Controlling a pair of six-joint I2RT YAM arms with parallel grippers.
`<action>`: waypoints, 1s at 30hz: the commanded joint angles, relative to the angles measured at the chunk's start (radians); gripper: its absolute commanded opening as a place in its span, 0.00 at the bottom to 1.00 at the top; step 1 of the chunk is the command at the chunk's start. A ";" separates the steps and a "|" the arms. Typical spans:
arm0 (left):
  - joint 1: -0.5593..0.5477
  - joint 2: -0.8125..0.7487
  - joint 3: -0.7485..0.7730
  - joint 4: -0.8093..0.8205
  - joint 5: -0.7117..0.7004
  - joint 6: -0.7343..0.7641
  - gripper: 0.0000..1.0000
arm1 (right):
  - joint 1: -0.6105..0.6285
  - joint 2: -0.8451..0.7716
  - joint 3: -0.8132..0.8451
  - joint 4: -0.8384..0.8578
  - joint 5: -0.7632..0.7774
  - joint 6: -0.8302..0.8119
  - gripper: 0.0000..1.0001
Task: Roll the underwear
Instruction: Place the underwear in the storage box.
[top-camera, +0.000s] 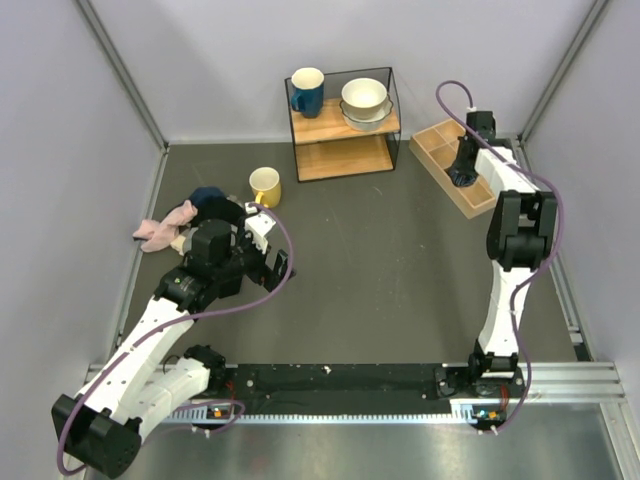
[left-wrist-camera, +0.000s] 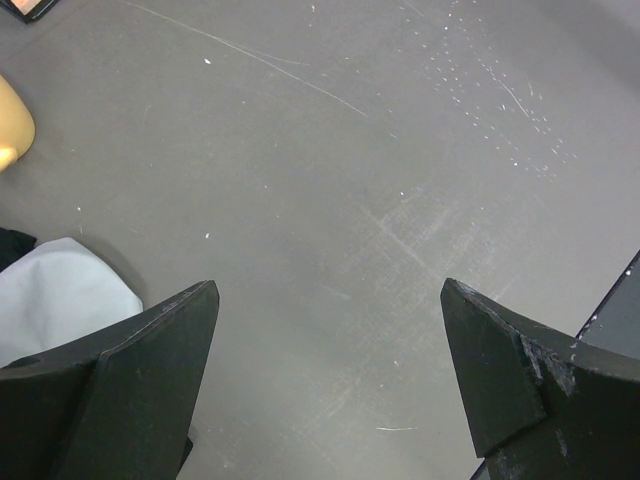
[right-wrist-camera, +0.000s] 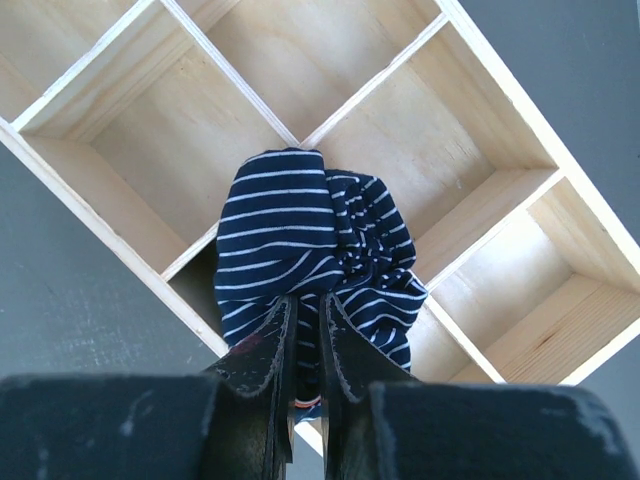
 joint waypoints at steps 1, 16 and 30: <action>0.006 -0.001 -0.002 0.023 0.024 0.007 0.99 | 0.073 0.159 0.000 -0.227 -0.120 -0.015 0.00; 0.004 -0.012 0.000 0.023 0.047 0.003 0.99 | 0.073 0.302 0.146 -0.508 -0.158 -0.188 0.00; 0.006 -0.028 -0.002 0.025 0.062 0.000 0.99 | 0.074 0.351 0.267 -0.652 -0.207 -0.285 0.16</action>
